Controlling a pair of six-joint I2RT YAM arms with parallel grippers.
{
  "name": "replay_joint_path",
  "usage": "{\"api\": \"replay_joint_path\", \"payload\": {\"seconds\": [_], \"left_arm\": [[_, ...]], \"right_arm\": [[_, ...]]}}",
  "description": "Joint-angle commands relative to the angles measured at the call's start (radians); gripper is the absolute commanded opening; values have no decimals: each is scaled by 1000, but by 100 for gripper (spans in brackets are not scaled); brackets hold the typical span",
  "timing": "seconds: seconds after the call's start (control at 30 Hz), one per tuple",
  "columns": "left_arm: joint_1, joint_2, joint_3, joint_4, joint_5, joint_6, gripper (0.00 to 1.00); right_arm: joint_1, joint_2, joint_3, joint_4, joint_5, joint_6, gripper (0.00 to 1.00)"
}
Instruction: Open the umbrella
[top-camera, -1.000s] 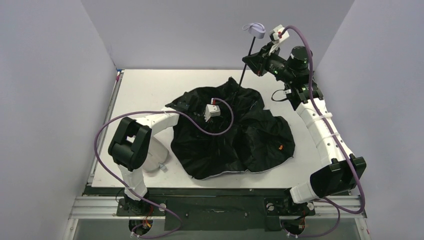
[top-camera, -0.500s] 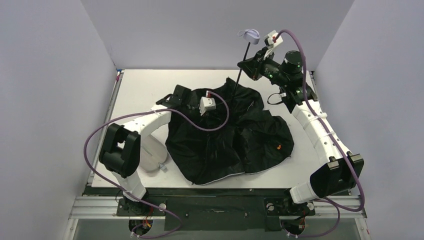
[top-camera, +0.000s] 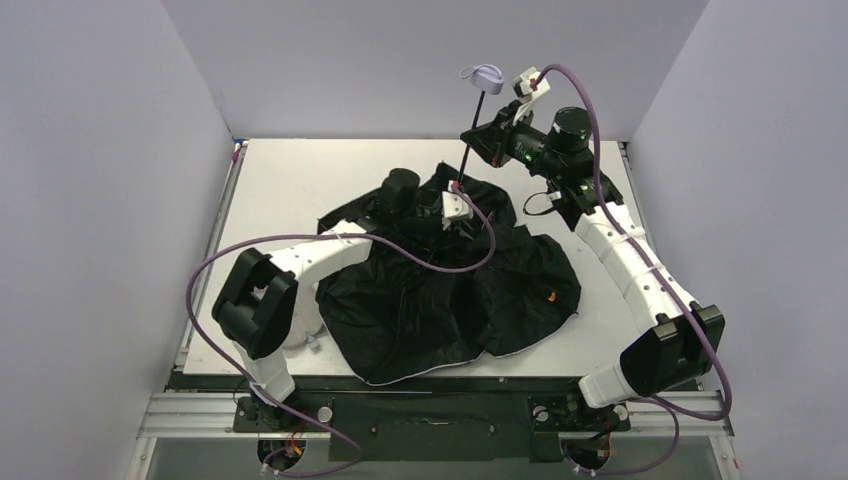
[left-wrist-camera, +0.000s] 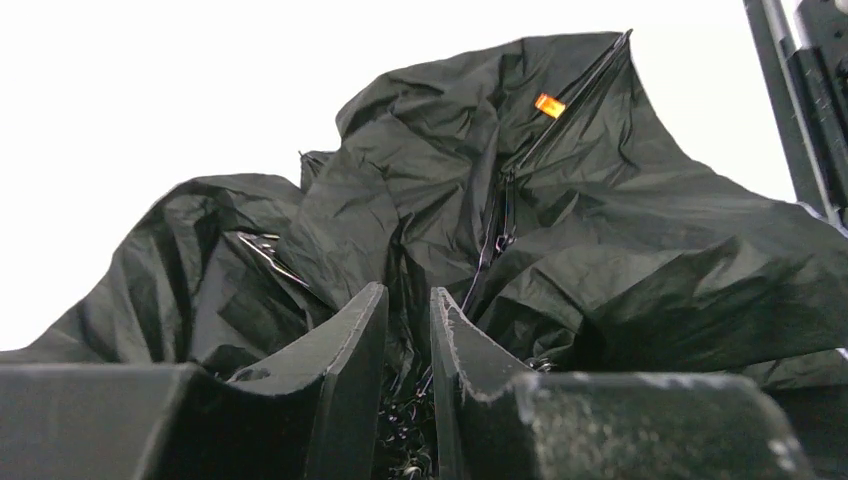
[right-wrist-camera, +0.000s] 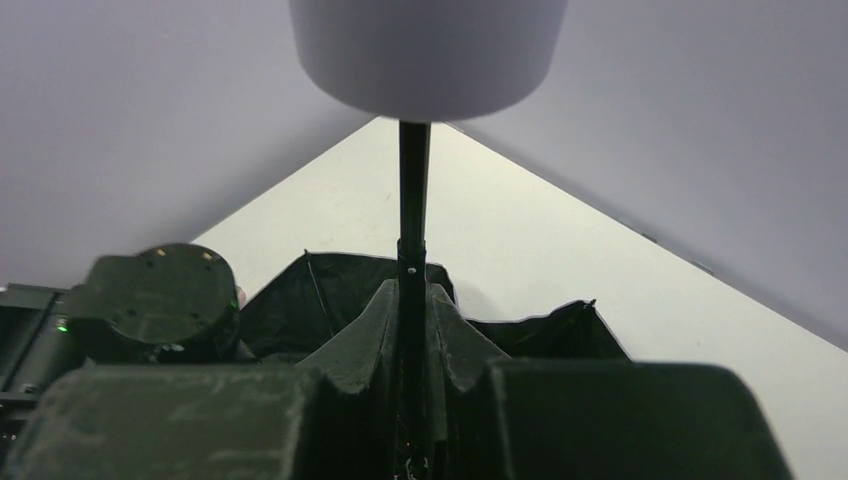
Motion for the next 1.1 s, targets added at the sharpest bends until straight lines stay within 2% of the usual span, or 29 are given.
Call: {"api": "replay_joint_path", "payload": {"seconds": [0.0,0.2,0.33,0.47,0.57,0.63,0.7,0.83,0.97,1.07], "left_arm": [[-43,66,25,-4,-31,112,20],[-88,132,-48,-176,-19,263,18],[-117,151,-66,-263,-13,309,18],[-138,238,3,-443,-33,361,32],[-116,261,37,-475,-32,326,44],[-89,222,38,-424,-10,259,52],[-58,144,32,-330,31,144,56],[16,-27,4,-13,51,-128,58],[100,-111,-32,192,-38,-325,59],[152,-101,-26,261,-123,-351,59]], "right_arm": [[1,-23,72,89,18,36,0],[-24,-6,120,93,16,30,0],[-43,13,163,100,8,30,0],[-61,22,202,101,0,18,0],[-83,22,214,93,-11,14,0],[-89,12,200,82,-19,10,0],[-90,-4,167,75,-28,6,0],[-81,-45,77,81,-36,15,0],[-72,-65,40,90,-36,19,0],[-70,-70,39,84,-30,18,0]]}}
